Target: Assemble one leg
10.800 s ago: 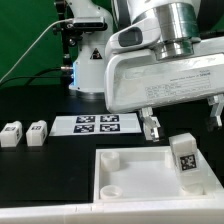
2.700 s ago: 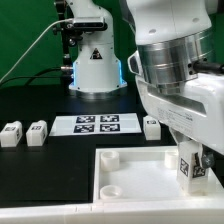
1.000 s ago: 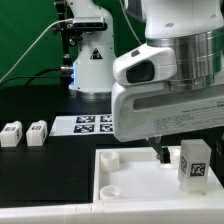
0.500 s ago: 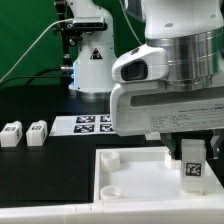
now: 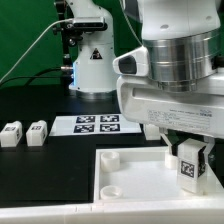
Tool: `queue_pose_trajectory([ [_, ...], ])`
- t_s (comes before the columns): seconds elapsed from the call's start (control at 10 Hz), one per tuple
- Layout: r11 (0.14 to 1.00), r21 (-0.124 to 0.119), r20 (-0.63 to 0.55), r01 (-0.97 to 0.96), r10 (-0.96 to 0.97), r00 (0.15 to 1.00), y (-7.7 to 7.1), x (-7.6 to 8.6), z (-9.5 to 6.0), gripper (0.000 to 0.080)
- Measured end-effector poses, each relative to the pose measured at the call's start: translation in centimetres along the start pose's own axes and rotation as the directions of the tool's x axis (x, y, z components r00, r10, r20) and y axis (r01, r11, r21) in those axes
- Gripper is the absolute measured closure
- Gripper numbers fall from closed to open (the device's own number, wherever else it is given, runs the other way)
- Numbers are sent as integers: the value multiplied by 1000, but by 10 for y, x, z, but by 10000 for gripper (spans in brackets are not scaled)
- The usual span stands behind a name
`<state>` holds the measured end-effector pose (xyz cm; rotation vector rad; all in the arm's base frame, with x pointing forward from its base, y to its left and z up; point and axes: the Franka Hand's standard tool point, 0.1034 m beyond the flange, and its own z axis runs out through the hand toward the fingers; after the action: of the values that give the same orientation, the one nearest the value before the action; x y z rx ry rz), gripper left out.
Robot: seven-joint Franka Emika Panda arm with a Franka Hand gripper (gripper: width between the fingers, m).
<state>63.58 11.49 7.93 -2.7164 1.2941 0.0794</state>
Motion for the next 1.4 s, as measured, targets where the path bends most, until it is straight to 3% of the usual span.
queue_pose_trajectory([
  [0.1,981,10,15,-192,192,981,1,0,1,496],
  [0.3,860,18,52,-510,509,859,-2,-5,3,496],
  [0.5,734,9,75,-679,676,733,-2,-7,4,497],
  [0.6,748,10,75,-664,662,746,-2,-7,4,497],
  [0.8,774,12,75,-633,630,773,-2,-8,4,251],
  [0.9,860,11,71,-510,508,858,0,-9,5,181],
  [1.0,921,8,74,-390,388,919,2,-10,5,181],
  [1.1,977,22,63,-213,211,975,1,-7,2,156],
  [1.4,988,43,39,145,-147,988,1,-4,1,151],
])
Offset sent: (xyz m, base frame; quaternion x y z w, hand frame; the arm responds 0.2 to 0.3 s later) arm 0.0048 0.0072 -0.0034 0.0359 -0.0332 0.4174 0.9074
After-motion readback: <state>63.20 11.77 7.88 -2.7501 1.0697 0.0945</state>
